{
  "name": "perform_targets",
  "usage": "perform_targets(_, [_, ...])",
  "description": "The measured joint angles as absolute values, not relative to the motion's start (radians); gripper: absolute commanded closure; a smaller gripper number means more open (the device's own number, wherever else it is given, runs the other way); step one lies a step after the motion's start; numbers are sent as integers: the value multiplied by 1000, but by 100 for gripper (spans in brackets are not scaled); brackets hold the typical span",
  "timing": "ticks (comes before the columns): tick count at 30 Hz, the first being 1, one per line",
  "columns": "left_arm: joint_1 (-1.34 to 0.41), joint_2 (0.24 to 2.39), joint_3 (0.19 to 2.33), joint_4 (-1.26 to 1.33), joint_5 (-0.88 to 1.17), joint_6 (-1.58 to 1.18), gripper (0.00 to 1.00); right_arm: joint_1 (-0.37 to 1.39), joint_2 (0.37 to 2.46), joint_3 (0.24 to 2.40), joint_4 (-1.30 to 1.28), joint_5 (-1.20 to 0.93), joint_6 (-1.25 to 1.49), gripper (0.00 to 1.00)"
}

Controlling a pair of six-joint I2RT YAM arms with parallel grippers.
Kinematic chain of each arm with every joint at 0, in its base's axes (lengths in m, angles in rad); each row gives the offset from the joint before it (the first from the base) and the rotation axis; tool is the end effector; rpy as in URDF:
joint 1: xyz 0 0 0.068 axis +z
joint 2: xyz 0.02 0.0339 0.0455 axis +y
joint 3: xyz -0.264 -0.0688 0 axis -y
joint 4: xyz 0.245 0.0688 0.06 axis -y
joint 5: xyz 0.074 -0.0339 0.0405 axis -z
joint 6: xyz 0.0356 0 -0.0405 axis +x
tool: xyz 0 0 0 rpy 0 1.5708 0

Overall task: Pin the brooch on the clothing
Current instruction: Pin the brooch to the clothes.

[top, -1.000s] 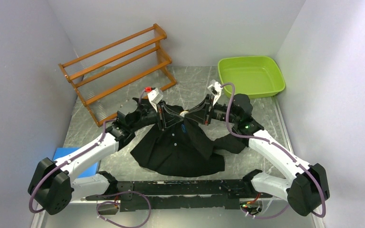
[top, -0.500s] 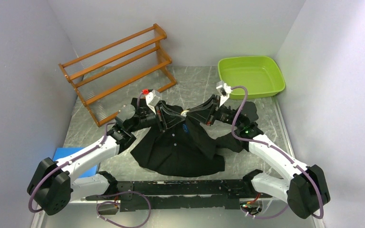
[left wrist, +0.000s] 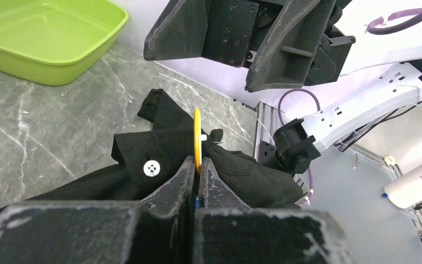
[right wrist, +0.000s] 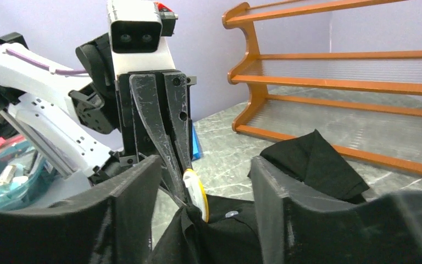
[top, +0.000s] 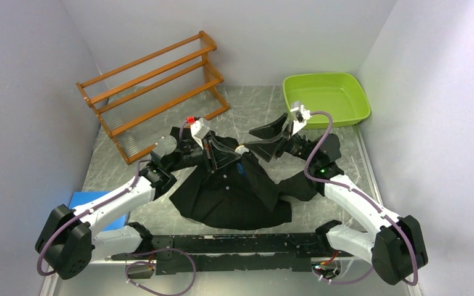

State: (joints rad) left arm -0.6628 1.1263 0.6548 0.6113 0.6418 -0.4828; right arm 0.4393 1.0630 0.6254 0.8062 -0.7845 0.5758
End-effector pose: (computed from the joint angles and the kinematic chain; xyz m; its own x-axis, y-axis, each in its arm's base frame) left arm 0.1867 -0.1728 0.3083 -0.3485 -0.1997 -0.9158 0.9014 0.1964 -0.3858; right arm 0.1988 0.1212 0.3305 -0.2152 0.3247 -0.9210 -0.9303 0.2187 0.2944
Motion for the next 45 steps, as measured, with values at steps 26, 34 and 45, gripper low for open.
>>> perform_targets(26, [-662, 1126, 674, 551, 738, -446, 97, 365, 1173, 682, 577, -1134, 325, 31])
perform_targets(34, [-661, 1128, 686, 550, 736, -446, 97, 388, 1212, 730, 572, -1175, 332, 46])
perform_targets(45, [-648, 1139, 690, 548, 707, -444, 97, 415, 1237, 785, 493, -1177, 326, 84])
